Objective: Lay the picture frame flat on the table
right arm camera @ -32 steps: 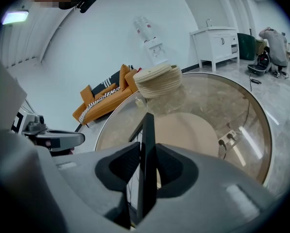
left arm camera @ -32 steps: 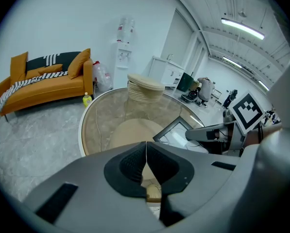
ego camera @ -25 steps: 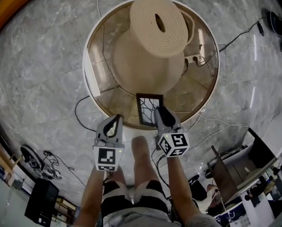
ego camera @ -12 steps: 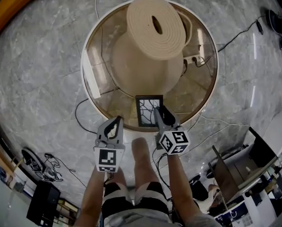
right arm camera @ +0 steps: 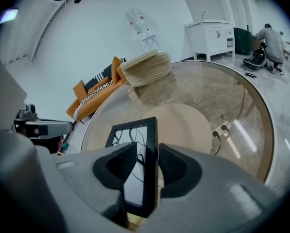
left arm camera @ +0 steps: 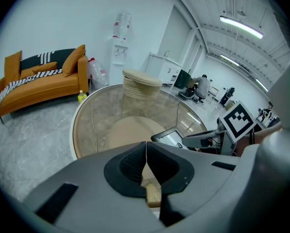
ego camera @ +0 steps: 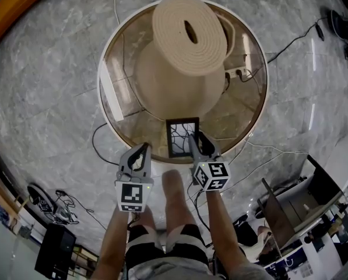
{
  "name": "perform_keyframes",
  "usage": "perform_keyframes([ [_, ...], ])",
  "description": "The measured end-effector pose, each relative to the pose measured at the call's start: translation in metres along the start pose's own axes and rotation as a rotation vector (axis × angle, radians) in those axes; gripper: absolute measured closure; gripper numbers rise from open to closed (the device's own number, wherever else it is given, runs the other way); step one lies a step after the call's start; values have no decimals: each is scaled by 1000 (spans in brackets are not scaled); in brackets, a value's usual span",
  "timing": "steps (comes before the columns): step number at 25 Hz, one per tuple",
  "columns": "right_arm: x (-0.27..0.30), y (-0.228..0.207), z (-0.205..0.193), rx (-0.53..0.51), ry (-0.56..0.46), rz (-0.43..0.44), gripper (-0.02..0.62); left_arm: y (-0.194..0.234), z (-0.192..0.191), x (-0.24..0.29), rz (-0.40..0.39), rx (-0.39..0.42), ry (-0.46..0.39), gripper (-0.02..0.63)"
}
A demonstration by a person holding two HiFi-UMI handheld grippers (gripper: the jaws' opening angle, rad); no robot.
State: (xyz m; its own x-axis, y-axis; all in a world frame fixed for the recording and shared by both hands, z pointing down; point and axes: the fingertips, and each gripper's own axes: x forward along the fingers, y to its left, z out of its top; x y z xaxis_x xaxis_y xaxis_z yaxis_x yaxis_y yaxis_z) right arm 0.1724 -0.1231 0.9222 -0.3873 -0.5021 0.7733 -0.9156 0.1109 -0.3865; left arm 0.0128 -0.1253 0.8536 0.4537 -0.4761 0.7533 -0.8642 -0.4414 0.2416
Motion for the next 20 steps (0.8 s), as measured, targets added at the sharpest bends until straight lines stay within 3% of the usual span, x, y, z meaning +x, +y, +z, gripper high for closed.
perform_keyframes([
  [11,-21,10,25,-49,-32,4,456,-8,33,-8,-14,62,-26,584],
  [20,-83,31,97,-113,-159,-26,457,-34,105,-40,-53,156,-115,584],
])
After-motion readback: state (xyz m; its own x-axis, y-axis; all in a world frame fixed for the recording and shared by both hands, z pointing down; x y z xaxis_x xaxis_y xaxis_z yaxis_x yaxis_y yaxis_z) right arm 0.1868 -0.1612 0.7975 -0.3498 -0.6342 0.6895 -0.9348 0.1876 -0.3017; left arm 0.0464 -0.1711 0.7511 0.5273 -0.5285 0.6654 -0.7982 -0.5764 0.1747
